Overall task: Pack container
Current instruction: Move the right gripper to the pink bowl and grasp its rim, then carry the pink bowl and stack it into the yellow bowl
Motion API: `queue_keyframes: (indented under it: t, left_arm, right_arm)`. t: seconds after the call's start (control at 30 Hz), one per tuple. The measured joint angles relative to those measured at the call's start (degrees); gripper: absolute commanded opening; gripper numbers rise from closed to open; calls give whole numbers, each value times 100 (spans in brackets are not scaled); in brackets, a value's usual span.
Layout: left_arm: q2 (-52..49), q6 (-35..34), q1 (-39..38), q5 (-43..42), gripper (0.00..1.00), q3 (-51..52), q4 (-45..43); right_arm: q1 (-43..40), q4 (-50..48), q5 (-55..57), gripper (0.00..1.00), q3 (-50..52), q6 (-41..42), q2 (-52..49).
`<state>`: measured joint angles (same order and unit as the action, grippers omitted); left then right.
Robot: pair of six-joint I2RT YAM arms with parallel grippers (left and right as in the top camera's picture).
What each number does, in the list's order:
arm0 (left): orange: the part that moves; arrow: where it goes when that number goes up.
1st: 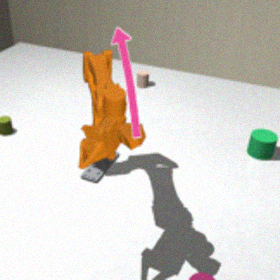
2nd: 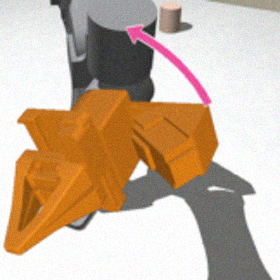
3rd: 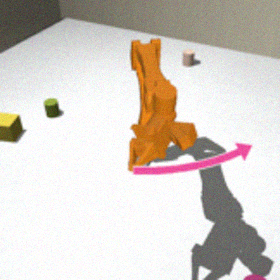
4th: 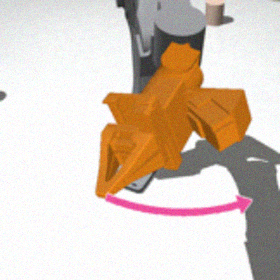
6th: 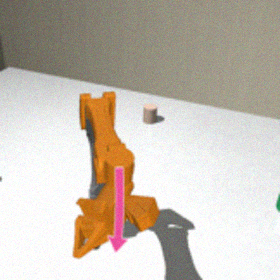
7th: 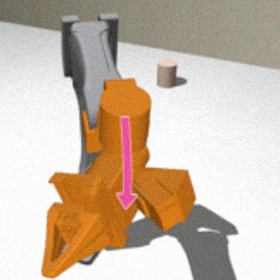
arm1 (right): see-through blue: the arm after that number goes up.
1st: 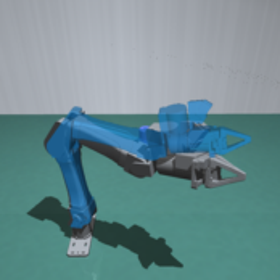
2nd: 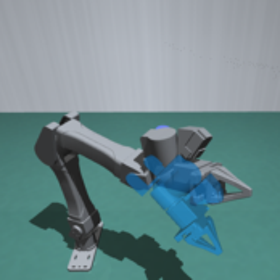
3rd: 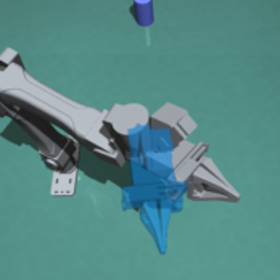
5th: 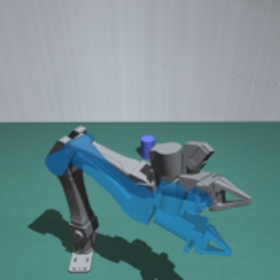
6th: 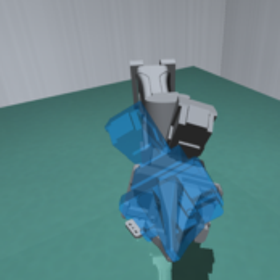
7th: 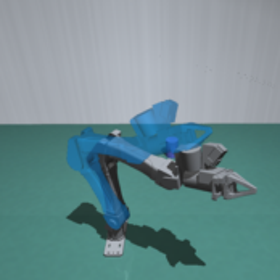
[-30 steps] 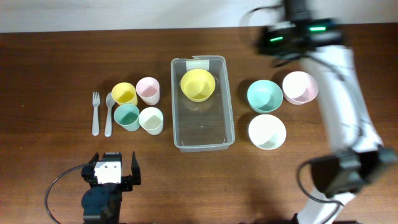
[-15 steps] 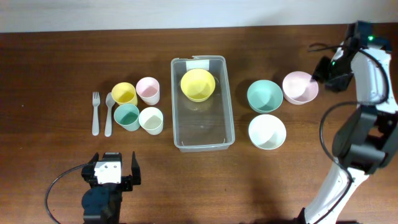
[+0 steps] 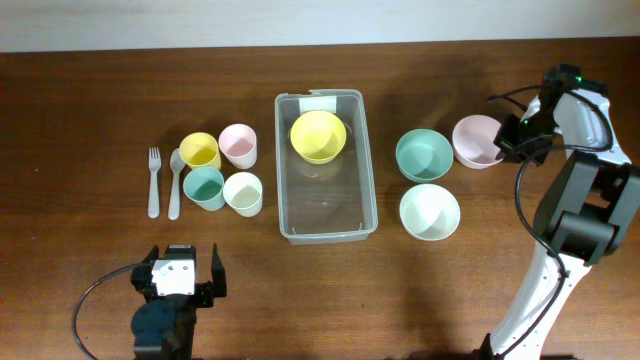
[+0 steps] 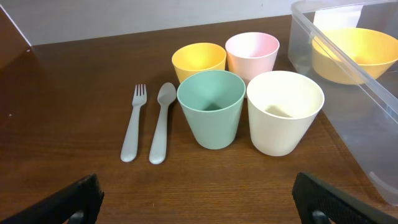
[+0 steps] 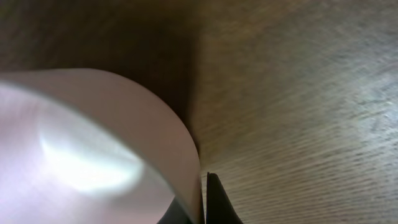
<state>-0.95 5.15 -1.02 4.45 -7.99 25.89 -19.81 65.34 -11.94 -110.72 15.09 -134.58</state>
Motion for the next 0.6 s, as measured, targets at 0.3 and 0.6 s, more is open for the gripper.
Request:
queue_keyframes:
  t: [0.3,0.6]
  left_arm:
    - [0,0,0,0,100,2,0]
    - [0,0,0,0,100,2,0]
  right_arm:
    - [-782,-299,-1799,4,28,122,13]
    - [256,-479,-3084,4,31,-76,1891]
